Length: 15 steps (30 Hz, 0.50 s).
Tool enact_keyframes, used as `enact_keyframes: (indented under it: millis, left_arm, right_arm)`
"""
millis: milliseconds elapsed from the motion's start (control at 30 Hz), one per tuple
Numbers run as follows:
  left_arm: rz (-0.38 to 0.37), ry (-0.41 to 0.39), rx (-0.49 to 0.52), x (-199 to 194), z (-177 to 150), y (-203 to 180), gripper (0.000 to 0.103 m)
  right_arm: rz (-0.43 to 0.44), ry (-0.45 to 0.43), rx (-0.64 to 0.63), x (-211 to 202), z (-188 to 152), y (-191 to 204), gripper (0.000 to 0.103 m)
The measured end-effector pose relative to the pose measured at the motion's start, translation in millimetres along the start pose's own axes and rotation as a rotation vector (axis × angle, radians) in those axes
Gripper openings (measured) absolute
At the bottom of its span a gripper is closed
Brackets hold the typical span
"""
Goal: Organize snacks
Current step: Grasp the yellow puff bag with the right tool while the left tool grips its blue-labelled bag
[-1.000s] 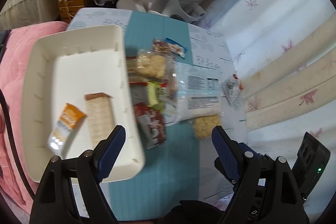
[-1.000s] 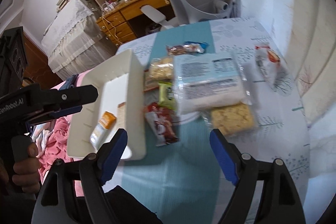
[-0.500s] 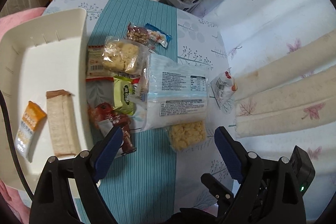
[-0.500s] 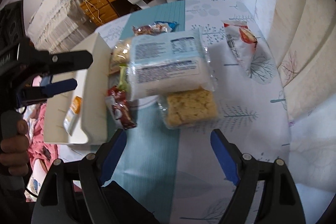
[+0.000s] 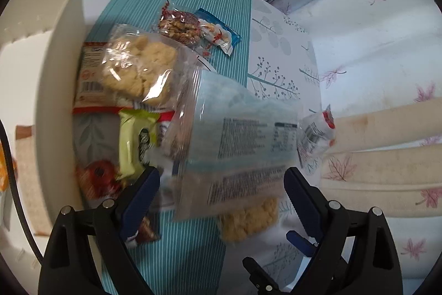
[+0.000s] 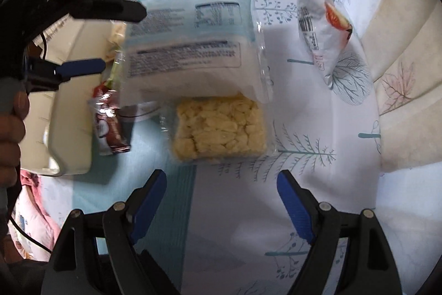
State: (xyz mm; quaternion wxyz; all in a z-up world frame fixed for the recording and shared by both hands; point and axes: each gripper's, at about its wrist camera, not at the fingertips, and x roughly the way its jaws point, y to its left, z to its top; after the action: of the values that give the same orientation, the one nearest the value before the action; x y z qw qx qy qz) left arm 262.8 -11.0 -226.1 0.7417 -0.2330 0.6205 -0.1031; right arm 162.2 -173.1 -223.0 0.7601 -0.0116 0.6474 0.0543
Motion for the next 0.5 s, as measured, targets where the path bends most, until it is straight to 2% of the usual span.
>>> enact_keyframes:
  millis: [233,367,500]
  left_arm:
    - [-0.022,0.013,-0.052,20,11,3,0.091]
    - [-0.02,0.0,-0.079,26,18,3,0.088]
    - [-0.036,0.002,-0.121,31,23,5,0.082]
  right_arm:
    - [-0.033,-0.012,-0.02,18,9,1,0.083]
    - [-0.029,-0.03,-0.048,26,17,5,0.096]
    - [-0.017,-0.043,-0.092,34,31,11,0.1]
